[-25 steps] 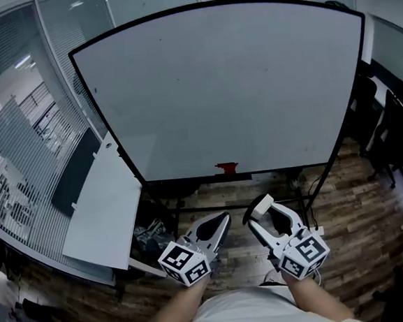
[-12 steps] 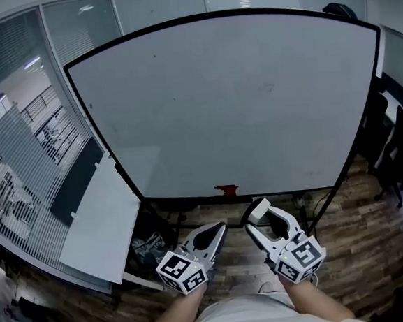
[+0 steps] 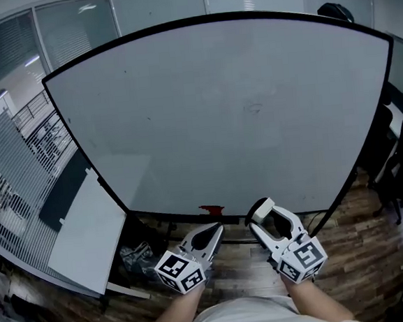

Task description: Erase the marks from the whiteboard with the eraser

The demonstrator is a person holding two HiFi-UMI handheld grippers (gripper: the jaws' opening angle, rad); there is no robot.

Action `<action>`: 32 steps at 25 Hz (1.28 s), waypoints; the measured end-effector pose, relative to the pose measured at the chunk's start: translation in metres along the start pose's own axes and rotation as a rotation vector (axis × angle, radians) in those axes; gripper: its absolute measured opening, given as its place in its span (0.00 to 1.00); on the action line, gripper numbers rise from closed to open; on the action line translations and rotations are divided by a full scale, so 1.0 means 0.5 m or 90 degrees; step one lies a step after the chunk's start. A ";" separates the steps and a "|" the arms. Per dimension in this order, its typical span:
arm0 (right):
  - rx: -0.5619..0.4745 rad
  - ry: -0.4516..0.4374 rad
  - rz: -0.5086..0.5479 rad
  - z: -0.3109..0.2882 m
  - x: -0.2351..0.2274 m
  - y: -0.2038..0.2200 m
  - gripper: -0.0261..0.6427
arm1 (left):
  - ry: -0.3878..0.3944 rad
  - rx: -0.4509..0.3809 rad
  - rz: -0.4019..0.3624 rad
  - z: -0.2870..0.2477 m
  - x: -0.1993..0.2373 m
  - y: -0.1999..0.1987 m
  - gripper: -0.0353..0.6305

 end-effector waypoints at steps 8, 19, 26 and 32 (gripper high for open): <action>-0.008 0.034 0.051 -0.039 -0.164 -0.061 0.40 | -0.027 0.018 0.001 -0.091 0.023 -0.003 0.06; -0.027 0.127 0.182 -0.104 -0.339 -0.206 0.40 | 0.000 0.029 0.011 -0.155 0.072 -0.005 0.06; -0.037 0.169 0.259 -0.143 -0.393 -0.293 0.40 | 0.017 0.036 0.006 -0.165 0.120 -0.026 0.06; -0.033 0.201 0.340 -0.179 -0.392 -0.350 0.39 | 0.026 0.032 -0.004 -0.165 0.177 -0.056 0.06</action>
Point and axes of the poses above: the fingertips, and each gripper's own axes: z backward along the fingers, x to its left, y out of its underside, the point moved 10 cm from there along z, backward along the fingers
